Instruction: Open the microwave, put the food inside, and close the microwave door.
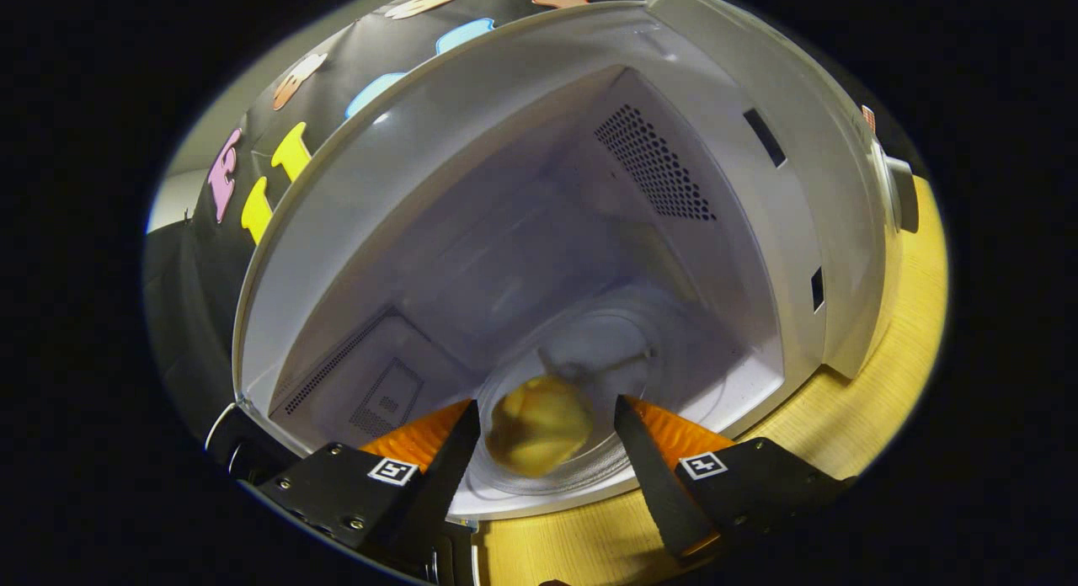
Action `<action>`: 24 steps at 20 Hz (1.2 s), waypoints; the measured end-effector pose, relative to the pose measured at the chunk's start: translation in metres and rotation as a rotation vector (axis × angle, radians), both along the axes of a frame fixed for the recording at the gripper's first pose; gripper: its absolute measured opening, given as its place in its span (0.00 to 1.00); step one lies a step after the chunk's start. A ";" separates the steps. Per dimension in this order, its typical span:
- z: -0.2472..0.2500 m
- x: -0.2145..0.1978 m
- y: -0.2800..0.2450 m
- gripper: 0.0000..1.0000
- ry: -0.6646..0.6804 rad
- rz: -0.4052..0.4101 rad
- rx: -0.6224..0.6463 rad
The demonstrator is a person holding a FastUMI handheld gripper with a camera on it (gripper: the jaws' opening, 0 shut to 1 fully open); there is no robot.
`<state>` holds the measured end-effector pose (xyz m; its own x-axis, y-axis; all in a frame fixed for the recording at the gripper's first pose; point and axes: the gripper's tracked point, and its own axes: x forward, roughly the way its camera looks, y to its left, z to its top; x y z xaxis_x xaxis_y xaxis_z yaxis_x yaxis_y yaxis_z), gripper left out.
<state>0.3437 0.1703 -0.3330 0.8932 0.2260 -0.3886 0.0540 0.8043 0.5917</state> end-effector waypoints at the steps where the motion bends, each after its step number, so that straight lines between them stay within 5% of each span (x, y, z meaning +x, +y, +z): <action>1: 0.002 -0.004 -0.001 0.97 0.004 0.012 -0.013; 24: 0.201 -0.219 0.029 0.97 -0.298 0.295 -0.221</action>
<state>0.1247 0.1997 -0.1316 0.8834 0.4273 -0.1925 -0.3418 0.8684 0.3592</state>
